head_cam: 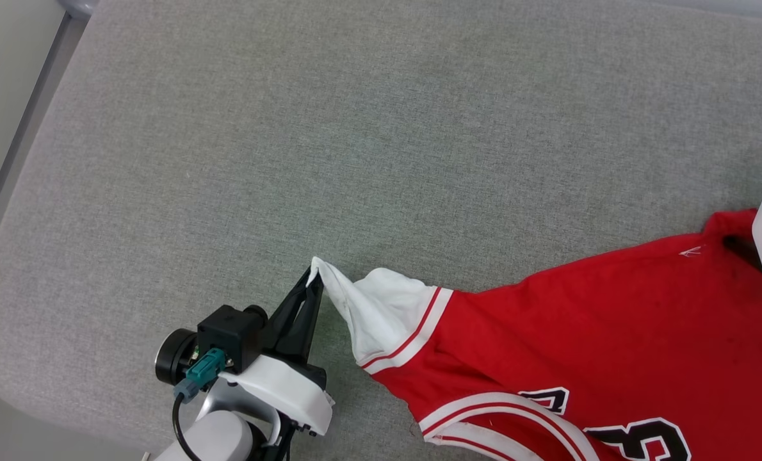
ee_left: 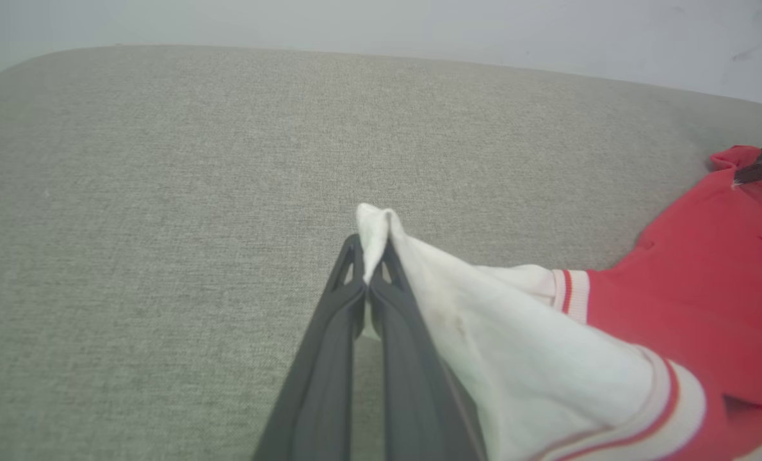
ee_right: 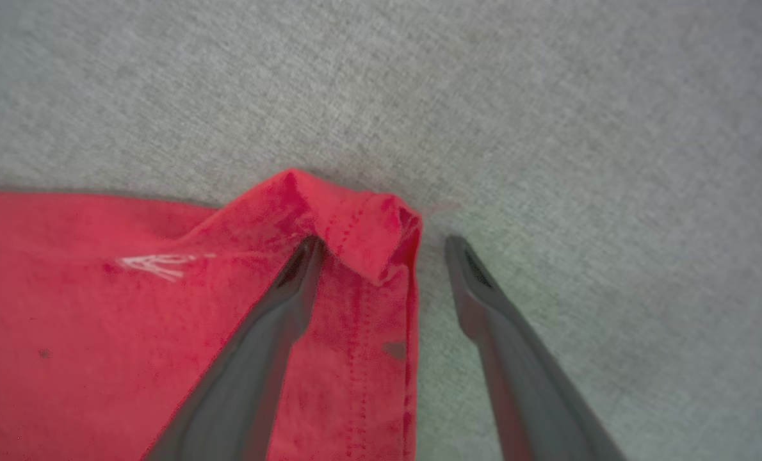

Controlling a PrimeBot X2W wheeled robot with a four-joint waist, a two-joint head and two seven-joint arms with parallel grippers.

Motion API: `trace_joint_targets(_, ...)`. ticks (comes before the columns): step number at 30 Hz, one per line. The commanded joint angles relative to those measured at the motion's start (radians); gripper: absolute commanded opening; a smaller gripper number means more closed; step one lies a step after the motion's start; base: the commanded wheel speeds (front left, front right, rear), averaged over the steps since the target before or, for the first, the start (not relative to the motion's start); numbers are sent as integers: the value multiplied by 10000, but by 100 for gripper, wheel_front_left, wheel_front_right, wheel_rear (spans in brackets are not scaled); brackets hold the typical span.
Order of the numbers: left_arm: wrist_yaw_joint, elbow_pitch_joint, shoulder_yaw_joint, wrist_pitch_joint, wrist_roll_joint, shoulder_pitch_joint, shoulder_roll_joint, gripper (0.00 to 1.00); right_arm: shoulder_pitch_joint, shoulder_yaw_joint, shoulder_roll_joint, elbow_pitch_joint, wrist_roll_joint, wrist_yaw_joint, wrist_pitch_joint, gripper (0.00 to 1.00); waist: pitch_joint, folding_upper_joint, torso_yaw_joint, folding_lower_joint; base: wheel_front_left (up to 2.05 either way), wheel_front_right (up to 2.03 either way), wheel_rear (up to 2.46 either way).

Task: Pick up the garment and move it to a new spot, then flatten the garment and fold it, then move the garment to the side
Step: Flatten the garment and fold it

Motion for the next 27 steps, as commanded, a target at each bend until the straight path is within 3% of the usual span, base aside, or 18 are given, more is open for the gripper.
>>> trace_joint_targets(1, -81, 62, 63, -69, 106, -165, -103, 0, 266, 333, 209, 404, 164, -4, -190, 100, 23, 0, 38, -1, 0, 0, 0)
trace_joint_targets(3, -131, 149, 118, -71, 136, -142, -179, 0, 328, 511, 317, 659, 326, -4, -455, 100, -9, 0, 15, -1, 0, 0, 0)
trace_joint_targets(4, -179, 189, 147, -71, 168, -101, -202, 0, 293, 561, 337, 740, 380, -4, -656, 7, -36, 0, -8, -1, 0, 0, 0)
trace_joint_targets(5, -192, 234, 182, -72, 182, -49, -220, 0, 257, 612, 327, 827, 428, -4, -803, 0, -88, 0, -37, -1, 0, 0, 0)
trace_joint_targets(14, -373, 455, 653, -63, 392, 382, -158, 0, -351, 811, 164, 578, 1208, -9, -3196, 0, -1194, 0, -615, -1, 0, 0, 0)
trace_joint_targets(21, -281, 104, 920, -54, 695, 630, 459, 0, -35, 1136, -64, -313, 1646, -7, -4878, 0, -2161, 0, -1221, -1, 0, 0, 0)
trace_joint_targets(27, -79, -726, 1308, 153, 908, 159, 1090, 0, 259, 809, -225, -1022, 1869, -7, -5979, 0, -2688, 0, -1643, -1, 0, 0, 0)
